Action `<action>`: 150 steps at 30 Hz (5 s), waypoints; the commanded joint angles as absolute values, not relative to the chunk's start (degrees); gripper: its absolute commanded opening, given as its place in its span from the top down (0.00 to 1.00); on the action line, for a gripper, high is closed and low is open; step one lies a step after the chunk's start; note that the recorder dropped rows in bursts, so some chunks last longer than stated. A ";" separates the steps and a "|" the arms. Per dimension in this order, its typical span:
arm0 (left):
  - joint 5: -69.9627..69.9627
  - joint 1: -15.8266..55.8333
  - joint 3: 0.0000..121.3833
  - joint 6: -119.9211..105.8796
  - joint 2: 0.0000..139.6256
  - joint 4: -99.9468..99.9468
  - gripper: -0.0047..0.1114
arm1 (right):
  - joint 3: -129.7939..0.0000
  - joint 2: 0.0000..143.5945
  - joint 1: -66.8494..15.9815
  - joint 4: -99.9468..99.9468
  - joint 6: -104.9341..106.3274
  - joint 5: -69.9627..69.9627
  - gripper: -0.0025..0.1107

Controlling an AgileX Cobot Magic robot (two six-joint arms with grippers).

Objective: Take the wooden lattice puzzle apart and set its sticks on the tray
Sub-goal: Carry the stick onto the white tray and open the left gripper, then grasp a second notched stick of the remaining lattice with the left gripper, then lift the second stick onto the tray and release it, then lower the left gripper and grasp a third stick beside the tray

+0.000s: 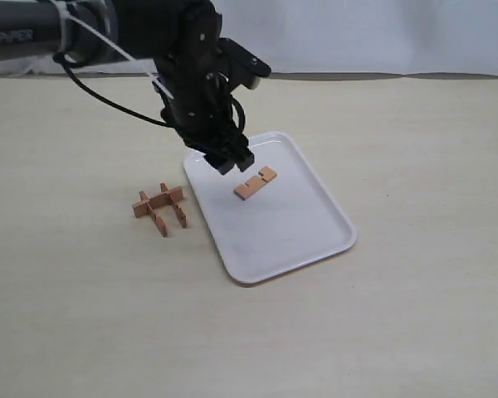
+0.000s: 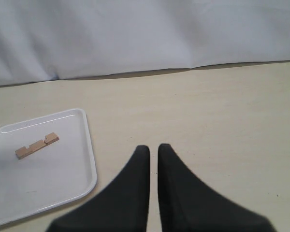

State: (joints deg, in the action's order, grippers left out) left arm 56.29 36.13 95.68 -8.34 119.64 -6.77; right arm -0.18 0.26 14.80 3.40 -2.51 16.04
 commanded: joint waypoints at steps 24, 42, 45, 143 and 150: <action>40.29 22.72 68.66 -19.17 113.05 2.23 0.56 | 0.00 0.00 15.21 3.65 -2.28 16.22 0.93; 35.84 22.72 68.66 -21.17 117.27 2.41 0.70 | 0.00 0.00 15.21 3.65 -2.28 16.22 0.93; 36.36 22.72 68.77 -21.41 117.17 2.26 0.93 | 0.00 0.00 15.21 3.65 -2.28 16.22 0.93; 35.10 24.69 67.56 21.14 109.71 -4.89 0.57 | 0.00 0.00 15.21 3.65 -2.28 16.22 0.93; 34.30 24.69 67.56 21.29 112.97 -4.89 0.57 | 0.00 0.00 15.21 3.65 -2.28 16.22 0.93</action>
